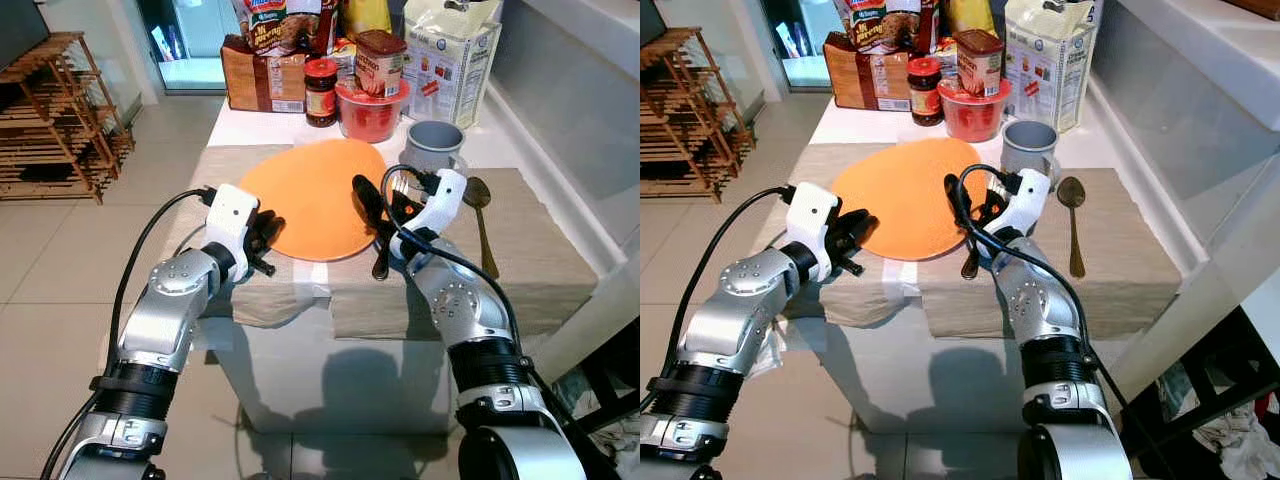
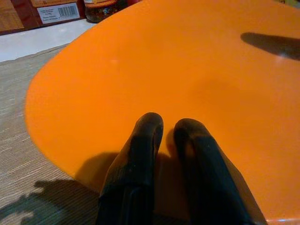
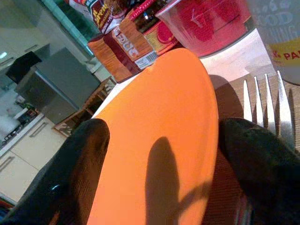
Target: Setting the table
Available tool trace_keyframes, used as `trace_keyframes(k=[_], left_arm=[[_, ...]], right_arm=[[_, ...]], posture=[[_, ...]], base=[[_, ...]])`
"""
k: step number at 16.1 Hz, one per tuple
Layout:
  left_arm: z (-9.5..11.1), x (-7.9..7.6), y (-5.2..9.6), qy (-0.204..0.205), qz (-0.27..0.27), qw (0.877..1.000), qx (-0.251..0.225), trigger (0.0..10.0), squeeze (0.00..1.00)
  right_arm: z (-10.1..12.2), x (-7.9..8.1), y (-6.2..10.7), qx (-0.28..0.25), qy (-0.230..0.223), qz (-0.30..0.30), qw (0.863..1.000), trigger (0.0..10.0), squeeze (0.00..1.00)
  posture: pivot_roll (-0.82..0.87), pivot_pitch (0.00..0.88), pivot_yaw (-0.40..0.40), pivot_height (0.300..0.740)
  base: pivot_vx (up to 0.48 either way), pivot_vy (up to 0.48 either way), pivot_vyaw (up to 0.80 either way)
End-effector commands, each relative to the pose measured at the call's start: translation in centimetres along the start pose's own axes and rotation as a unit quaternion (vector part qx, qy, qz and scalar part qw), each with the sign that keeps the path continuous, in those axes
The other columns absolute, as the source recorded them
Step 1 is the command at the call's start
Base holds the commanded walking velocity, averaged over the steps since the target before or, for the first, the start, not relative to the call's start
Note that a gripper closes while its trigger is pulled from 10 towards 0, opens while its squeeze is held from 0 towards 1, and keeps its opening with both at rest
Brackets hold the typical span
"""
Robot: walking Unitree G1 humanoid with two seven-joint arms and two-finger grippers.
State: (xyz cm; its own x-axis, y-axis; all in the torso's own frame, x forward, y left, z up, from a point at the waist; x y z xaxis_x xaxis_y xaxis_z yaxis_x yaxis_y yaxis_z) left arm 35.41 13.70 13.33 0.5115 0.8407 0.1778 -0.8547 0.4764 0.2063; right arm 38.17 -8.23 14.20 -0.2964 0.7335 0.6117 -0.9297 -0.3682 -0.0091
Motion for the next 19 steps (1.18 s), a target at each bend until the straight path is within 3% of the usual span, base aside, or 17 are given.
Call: trace_keyframes(k=[1, 5, 19], left_arm=[[-2.2, -0.8, 0.0, 0.018, -0.011, 0.999, 0.045, 10.0, 0.00], [-1.9, -0.7, -0.1, 0.019, -0.009, 0.999, 0.041, 10.0, 0.00], [-0.1, -0.2, -0.2, 0.015, -0.004, 1.000, 0.018, 10.0, 0.00]], right_arm=[[-1.2, -0.3, -0.1, 0.025, 0.003, -0.014, 1.000, 0.0, 0.00], [-1.1, -0.5, -0.1, 0.022, 0.021, -0.017, 0.999, 0.0, 0.00], [-1.1, -1.0, 0.7, 0.012, 0.023, -0.012, 1.000, 0.0, 0.00]], posture=[[-0.05, 0.000, 0.032, 0.740], [-0.05, 0.000, 0.031, 0.740], [-0.05, 0.000, 0.028, 0.740]], base=[[0.000, 0.000, 0.00], [0.000, 0.000, 0.00], [0.000, 0.000, 0.00]])
Point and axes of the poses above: a point about 5 cm out from each wrist's last joint towards the gripper, its own y axis pointing back from the gripper into the wrist, its own z axis along the axis of the wrist's last joint, x = y × z, the point moved 3 cm from there along -y, pointing out of the wrist towards the gripper, and after that the axes turned 4 degrees about -y, right-handed, at the moved point
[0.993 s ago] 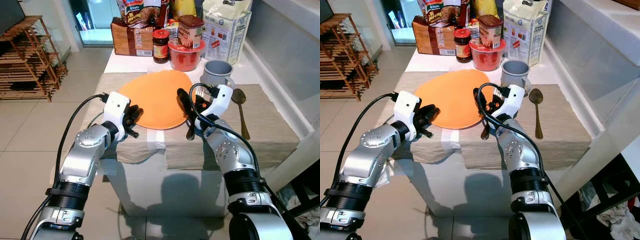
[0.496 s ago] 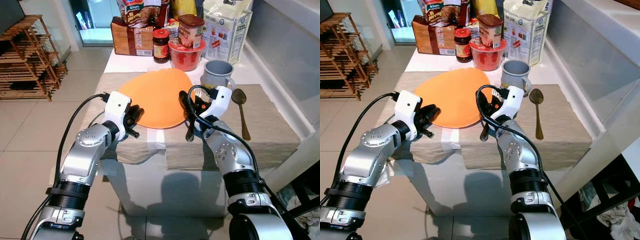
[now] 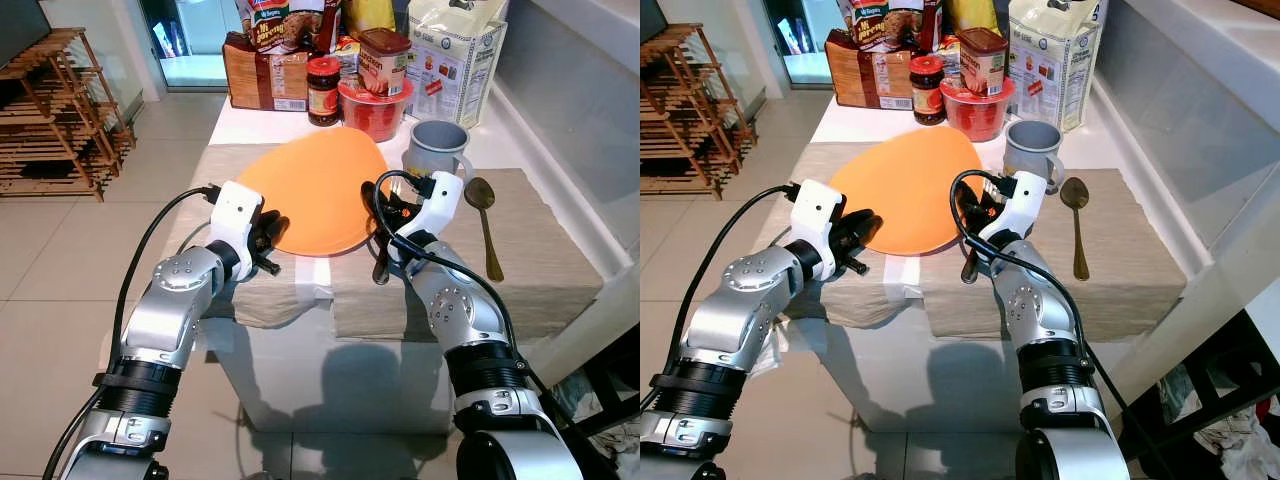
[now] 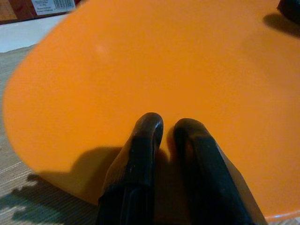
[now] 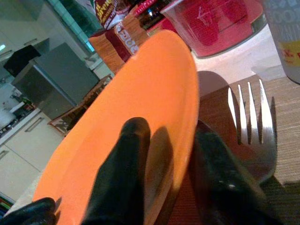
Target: Setting the table
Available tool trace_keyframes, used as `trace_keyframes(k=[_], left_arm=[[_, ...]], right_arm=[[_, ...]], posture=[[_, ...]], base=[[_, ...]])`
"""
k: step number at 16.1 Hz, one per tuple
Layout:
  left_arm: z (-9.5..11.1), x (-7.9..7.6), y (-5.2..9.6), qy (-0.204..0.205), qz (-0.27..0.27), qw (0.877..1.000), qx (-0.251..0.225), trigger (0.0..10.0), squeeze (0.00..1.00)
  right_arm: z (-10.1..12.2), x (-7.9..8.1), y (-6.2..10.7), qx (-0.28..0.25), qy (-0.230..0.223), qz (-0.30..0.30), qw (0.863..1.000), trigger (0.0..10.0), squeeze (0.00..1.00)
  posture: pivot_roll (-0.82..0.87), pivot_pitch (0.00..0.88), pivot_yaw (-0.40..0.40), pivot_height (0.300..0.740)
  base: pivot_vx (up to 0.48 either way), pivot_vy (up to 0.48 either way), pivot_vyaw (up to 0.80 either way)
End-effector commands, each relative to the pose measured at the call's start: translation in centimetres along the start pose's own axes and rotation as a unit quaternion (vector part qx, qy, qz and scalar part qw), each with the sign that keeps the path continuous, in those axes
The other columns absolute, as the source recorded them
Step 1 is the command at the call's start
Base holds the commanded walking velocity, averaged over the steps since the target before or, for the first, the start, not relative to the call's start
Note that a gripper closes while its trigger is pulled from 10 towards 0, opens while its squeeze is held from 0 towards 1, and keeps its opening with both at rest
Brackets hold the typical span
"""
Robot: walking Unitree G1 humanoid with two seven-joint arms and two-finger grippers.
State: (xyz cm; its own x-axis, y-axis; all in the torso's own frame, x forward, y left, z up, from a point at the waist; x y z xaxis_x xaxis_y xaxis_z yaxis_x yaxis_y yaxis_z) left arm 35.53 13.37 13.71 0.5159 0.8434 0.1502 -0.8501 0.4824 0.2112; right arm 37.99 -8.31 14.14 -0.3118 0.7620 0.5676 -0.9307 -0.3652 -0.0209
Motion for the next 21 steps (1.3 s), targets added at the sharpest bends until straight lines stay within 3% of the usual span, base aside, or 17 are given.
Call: trace_keyframes(k=[1, 9, 12, 14, 16, 21], left_arm=[[-0.3, 0.0, -0.1, 0.004, 0.003, 1.000, 0.010, 10.0, 0.00], [1.0, 0.6, -0.3, -0.004, 0.036, 0.999, -0.013, 10.0, 0.00], [3.4, 1.2, -0.3, -0.005, 0.071, 0.996, -0.061, 10.0, 0.00], [3.7, 1.5, -0.2, -0.008, 0.083, 0.994, -0.069, 10.0, 0.00], [4.1, 1.7, -0.1, -0.014, 0.093, 0.992, -0.080, 10.0, 0.00], [3.4, 0.6, 0.0, -0.006, 0.095, 0.992, -0.080, 10.0, 0.00]], right_arm=[[-1.0, -0.8, 0.5, 0.016, -0.001, -0.014, 1.000, 0.0, 0.00], [-0.7, -0.7, 0.6, 0.006, 0.007, -0.010, 1.000, 0.0, 0.00], [0.4, 0.4, 0.3, -0.024, 0.026, 0.012, 0.999, 0.0, 0.00], [1.1, 1.0, 0.2, -0.039, 0.032, 0.024, 0.998, 0.0, 0.00], [2.6, 2.6, 0.1, -0.069, 0.054, 0.056, 0.995, 0.0, 0.00], [6.0, 5.4, 0.0, -0.141, 0.120, 0.095, 0.978, 0.0, 0.00]], posture=[[-0.05, 0.000, 0.029, 0.740], [-0.05, 0.000, 0.030, 0.740], [-0.05, 0.000, 0.029, 0.740], [-0.05, 0.000, 0.029, 0.740], [-0.05, 0.000, 0.030, 0.740], [-0.05, 0.000, 0.028, 0.740]], base=[[0.000, 0.000, 0.00], [0.000, 0.000, 0.00], [0.000, 0.000, 0.00], [0.000, 0.000, 0.00], [0.000, 0.000, 0.00], [0.000, 0.000, 0.00]])
Point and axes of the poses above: a point about 5 cm out from each wrist's last joint towards the gripper, its own y axis pointing back from the gripper into the wrist, its own z axis along the axis of the wrist's last joint, x = y × z, the point moved 3 cm from there along -y, pointing out of the wrist towards the gripper, and after that the axes turned 4 degrees about -y, right-handed, at the moved point
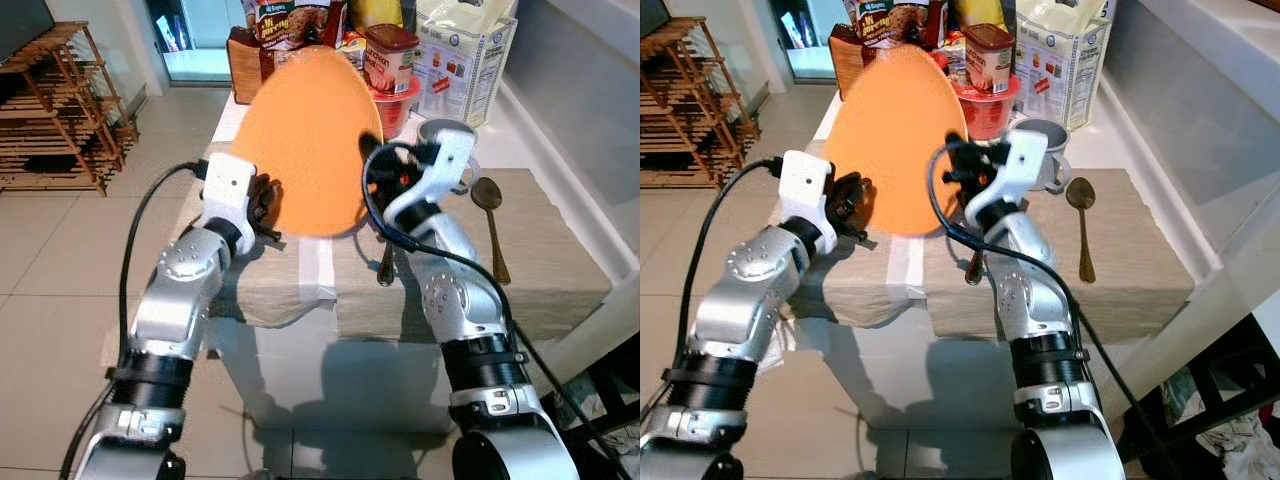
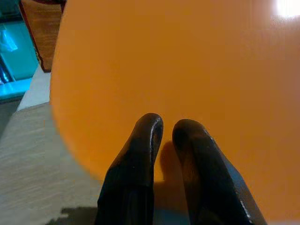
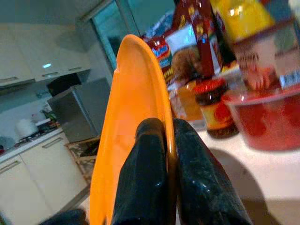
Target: Setting the table
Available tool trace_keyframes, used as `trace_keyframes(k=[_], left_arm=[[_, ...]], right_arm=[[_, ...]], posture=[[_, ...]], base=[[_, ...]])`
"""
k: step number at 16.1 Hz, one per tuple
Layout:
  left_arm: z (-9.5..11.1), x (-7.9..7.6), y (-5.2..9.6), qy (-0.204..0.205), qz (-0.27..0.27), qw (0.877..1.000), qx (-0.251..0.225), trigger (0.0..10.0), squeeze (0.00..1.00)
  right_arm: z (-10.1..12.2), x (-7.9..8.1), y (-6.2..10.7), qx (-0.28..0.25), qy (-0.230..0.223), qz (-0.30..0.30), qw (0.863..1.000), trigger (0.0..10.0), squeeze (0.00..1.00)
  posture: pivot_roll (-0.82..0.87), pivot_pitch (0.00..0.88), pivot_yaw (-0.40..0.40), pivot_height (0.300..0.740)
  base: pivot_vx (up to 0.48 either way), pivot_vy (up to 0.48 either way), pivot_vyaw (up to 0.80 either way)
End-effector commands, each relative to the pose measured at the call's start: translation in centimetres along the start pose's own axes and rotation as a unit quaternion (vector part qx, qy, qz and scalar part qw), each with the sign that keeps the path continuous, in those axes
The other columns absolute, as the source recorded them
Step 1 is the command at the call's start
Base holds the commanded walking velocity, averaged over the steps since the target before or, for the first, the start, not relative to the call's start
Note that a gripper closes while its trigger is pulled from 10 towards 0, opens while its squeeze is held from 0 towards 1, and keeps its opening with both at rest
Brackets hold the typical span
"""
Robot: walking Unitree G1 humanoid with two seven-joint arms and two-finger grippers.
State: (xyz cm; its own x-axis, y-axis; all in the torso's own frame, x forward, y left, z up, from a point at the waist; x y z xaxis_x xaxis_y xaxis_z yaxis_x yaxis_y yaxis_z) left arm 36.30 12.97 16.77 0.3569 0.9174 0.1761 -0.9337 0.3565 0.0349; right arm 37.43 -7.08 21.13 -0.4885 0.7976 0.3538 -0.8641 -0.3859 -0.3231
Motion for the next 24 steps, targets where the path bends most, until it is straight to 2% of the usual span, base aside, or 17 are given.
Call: trace_keyframes(k=[1, 3, 5, 6, 7, 10, 13, 16, 24], left_arm=[[-0.1, -0.2, 0.3, -0.001, 0.004, 1.000, -0.002, 10.0, 0.00], [-0.7, -0.9, 0.7, 0.013, 0.001, 1.000, 0.003, 10.0, 0.00], [-1.4, -1.6, 1.0, 0.032, 0.003, 0.999, 0.010, 10.0, 0.00], [-1.5, -1.8, 1.1, 0.038, 0.003, 0.999, 0.010, 10.0, 0.00], [-2.0, -2.0, 1.3, 0.043, 0.009, 0.999, 0.014, 10.0, 0.00], [-3.2, -1.1, 1.7, 0.055, 0.041, 0.997, 0.023, 10.0, 0.00], [-3.4, -0.3, 1.7, 0.051, 0.062, 0.996, 0.024, 10.0, 0.00], [-3.0, -0.7, 1.6, 0.069, 0.057, 0.996, 0.012, 10.0, 0.00], [-2.1, 0.1, 1.4, 0.078, 0.084, 0.993, -0.012, 10.0, 0.00]], right_arm=[[1.5, 0.1, -0.3, -0.027, 0.029, 0.001, 0.999, 0.0, 0.00], [2.3, 0.1, -0.5, -0.046, 0.055, -0.004, 0.997, 0.0, 0.00], [3.5, 0.5, -0.8, -0.074, 0.112, -0.001, 0.991, 0.0, 0.00], [3.7, 0.6, -0.8, -0.080, 0.126, 0.000, 0.989, 0.0, 0.00], [4.4, 0.9, -1.0, -0.097, 0.160, 0.001, 0.982, 0.0, 0.00], [5.6, 1.0, -1.2, -0.127, 0.227, -0.001, 0.966, 0.0, 0.00], [6.1, 0.5, -1.1, -0.140, 0.245, -0.016, 0.959, 0.0, 0.00], [7.5, 0.5, -1.0, -0.173, 0.281, -0.023, 0.944, 0.0, 0.00], [6.0, 0.5, -0.7, -0.158, 0.279, -0.019, 0.947, 0.0, 0.00]], posture=[[-0.05, 0.000, 0.028, 0.740], [-0.05, 0.000, 0.029, 0.740], [-0.04, 0.000, 0.031, 0.740], [-0.04, 0.000, 0.031, 0.740], [-0.04, 0.000, 0.030, 0.740], [-0.04, 0.000, 0.028, 0.740], [-0.04, 0.000, 0.027, 0.740], [-0.04, 0.000, 0.029, 0.740], [-0.04, 0.000, 0.025, 0.740]], base=[[0.000, 0.000, 0.00], [0.000, 0.000, 0.00], [0.000, 0.000, 0.00], [0.000, 0.000, 0.00], [0.000, 0.000, 0.00], [0.000, 0.000, 0.00], [0.000, 0.000, 0.00], [0.000, 0.000, 0.00], [-0.074, 0.000, 0.00]])
Point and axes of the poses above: a point about 5 cm out from each wrist's last joint towards the gripper, its own y axis pointing back from the gripper into the wrist, its own z axis along the axis of the wrist's last joint, x = y × z, the point moved 3 cm from there along -y, pointing out of the wrist towards the gripper, and after that the axes turned 4 degrees about -y, right-handed, at the moved point
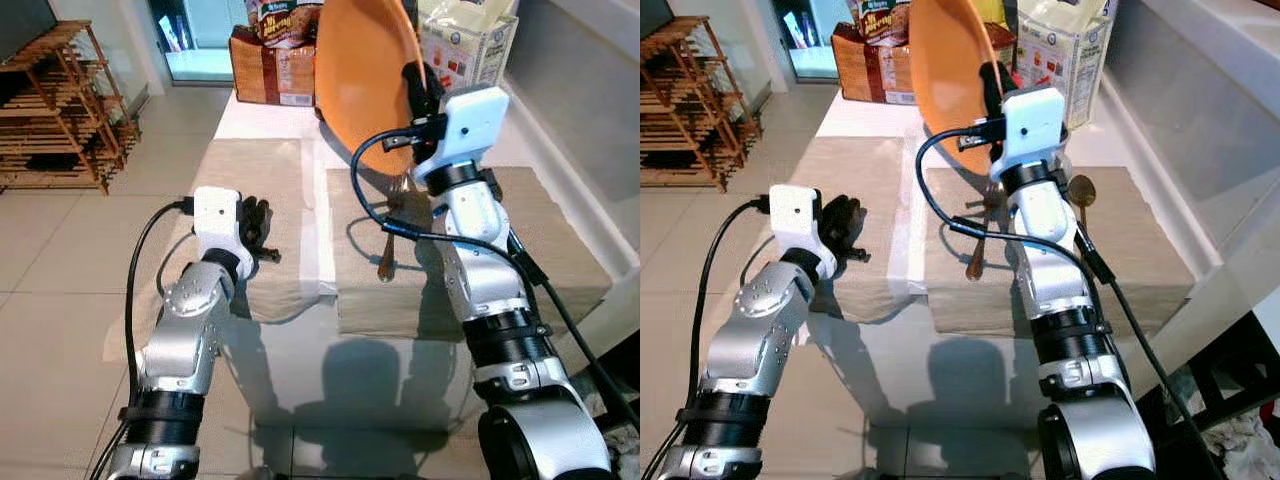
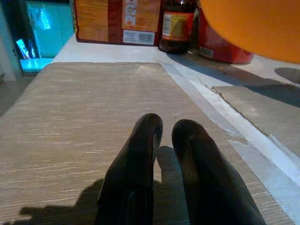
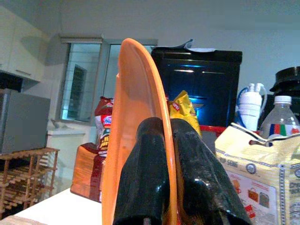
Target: Setting the table
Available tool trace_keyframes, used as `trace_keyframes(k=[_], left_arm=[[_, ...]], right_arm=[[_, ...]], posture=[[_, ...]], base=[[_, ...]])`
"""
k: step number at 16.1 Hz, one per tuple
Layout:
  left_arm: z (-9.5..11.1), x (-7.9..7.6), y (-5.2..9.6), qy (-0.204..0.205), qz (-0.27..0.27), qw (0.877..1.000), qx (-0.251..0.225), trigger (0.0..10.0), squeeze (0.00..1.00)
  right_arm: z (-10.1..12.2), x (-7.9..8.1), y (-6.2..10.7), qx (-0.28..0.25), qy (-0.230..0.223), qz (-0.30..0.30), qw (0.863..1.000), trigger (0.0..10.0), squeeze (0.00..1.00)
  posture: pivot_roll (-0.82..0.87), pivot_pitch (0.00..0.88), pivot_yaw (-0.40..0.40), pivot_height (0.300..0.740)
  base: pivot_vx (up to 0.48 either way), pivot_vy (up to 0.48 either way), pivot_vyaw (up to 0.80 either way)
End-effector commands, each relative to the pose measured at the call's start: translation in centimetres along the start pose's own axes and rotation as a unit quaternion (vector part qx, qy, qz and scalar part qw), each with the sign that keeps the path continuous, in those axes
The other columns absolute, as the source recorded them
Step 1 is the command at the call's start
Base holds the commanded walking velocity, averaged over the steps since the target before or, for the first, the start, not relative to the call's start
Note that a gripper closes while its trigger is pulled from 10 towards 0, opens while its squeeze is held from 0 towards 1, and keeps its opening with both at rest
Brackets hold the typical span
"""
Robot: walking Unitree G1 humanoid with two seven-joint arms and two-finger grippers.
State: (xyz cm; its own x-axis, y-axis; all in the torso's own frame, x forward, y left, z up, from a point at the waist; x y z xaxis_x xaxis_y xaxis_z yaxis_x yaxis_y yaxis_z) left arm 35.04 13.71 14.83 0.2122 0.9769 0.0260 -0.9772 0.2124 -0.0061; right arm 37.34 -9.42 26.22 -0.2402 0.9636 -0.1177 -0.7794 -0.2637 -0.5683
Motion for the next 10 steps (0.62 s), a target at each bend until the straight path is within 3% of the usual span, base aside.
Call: trace_keyframes(k=[1, 7, 10], left_arm=[[-0.02, 0.30, -0.06, 0.002, 0.008, 1.000, 0.000, 10.0, 0.00], [0.17, 0.68, -0.30, 0.000, 0.016, 1.000, -0.003, 10.0, 0.00], [0.14, 0.68, -0.37, -0.002, 0.015, 1.000, -0.002, 10.0, 0.00]], right_arm=[[0.52, 0.28, -0.07, -0.016, -0.001, 0.002, 1.000, 0.0, 0.00], [0.04, 0.57, 0.28, -0.007, -0.004, 0.007, 1.000, 0.0, 0.00], [-0.16, 0.69, 0.39, -0.004, -0.004, 0.009, 1.000, 0.0, 0.00]], posture=[[-0.04, 0.000, 0.025, 0.740], [-0.05, 0.000, 0.025, 0.740], [-0.05, 0.000, 0.025, 0.740]], base=[[-0.307, 0.000, 0.00], [-0.301, 0.000, 0.00], [0.000, 0.000, 0.00]])
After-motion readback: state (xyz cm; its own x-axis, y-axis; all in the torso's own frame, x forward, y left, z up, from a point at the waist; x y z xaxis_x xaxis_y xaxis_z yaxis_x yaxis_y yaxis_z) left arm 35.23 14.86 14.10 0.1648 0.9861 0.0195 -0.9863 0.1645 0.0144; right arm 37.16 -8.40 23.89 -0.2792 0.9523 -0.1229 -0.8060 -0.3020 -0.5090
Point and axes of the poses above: a point about 5 cm out from each wrist's last joint towards the gripper, its own y axis pointing back from the gripper into the wrist, its own z axis along the axis of the wrist's last joint, x = y × z, the point moved 3 cm from there along -y, pointing out of the wrist towards the gripper, and after that the axes turned 4 degrees about -y, right-handed, at the moved point
